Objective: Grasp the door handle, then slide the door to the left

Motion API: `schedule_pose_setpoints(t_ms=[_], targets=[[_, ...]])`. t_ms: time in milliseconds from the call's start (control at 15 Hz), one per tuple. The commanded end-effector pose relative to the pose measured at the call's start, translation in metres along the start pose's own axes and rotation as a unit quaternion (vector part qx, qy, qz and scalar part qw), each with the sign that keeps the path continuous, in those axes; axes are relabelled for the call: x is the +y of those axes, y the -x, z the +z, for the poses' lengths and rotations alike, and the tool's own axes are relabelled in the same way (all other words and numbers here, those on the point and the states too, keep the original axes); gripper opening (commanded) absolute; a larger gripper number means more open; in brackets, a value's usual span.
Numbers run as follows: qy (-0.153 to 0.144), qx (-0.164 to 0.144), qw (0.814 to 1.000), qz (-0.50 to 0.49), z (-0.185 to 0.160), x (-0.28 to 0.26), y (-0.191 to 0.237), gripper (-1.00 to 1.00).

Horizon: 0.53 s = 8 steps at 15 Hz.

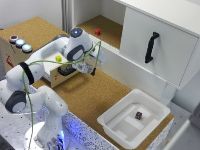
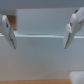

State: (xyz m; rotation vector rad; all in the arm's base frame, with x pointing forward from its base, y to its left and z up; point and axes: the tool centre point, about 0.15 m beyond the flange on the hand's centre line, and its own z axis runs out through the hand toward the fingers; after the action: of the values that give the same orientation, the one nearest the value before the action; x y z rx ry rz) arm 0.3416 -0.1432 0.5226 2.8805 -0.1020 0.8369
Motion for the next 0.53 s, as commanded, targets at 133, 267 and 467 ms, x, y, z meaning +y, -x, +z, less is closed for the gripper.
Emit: schedule_pose_setpoints(t_ms=[133, 267, 467], targets=[[-0.027, -0.066, 0.997, 0.038, 0.019, 0.151, -0.069, 1.00], [-0.040, -0.055, 0.998, 0.016, 0.026, 0.174, -0.098, 1.00], [-0.067, -0.036, 0.997, -0.017, 0.030, 0.192, -0.144, 1.00]])
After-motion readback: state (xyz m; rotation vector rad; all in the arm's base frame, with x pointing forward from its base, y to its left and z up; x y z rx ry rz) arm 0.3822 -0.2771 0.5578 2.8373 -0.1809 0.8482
